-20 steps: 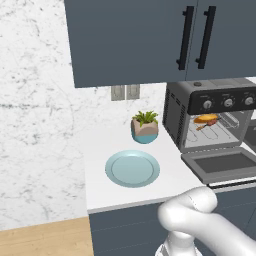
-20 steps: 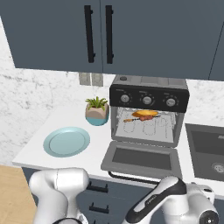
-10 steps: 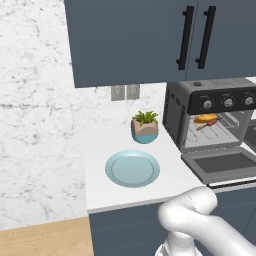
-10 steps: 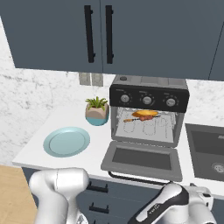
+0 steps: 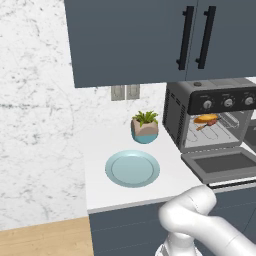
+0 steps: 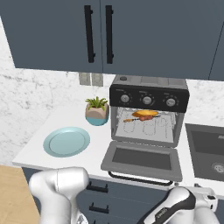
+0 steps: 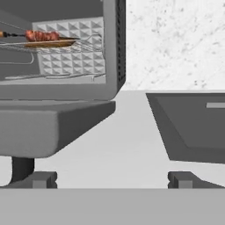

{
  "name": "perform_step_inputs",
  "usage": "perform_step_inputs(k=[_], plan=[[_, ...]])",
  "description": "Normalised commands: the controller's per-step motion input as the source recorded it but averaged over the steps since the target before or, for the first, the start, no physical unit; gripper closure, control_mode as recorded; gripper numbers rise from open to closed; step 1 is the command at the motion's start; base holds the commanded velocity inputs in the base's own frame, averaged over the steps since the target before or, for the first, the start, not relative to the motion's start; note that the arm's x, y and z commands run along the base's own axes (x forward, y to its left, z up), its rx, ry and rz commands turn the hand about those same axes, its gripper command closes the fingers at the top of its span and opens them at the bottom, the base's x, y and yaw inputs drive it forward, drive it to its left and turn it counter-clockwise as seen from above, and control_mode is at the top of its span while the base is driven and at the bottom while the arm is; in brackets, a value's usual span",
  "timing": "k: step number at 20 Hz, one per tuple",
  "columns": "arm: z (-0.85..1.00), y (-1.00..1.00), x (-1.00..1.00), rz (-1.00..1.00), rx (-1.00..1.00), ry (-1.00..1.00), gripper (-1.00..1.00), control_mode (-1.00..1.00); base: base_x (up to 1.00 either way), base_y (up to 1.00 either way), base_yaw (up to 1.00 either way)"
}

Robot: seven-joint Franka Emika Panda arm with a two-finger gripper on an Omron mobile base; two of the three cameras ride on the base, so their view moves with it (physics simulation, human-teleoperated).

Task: Pick up the kebab skewer and baguette bread, and place them inside the toaster oven. Close the toaster oven door and start by setting the timer.

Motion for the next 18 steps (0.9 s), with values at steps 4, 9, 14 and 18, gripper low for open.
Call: perform_step_inputs(k=[4,9,14,18], plan=[[0.00,-0.01,0.12,0.00,0.00,0.00,-1.00,-1.00,0.00,0.00,0.00],[0.00,0.00,0.17,0.00,0.00,0.00,-1.00,-1.00,0.00,0.00,0.00],[-0.01,0.00,0.15,0.00,0.00,0.00,-1.00,-1.00,0.00,0.00,0.00],[-0.15,-0.06,0.01,0.00,0.00,0.00,-1.00,-1.00,0.00,0.00,0.00]])
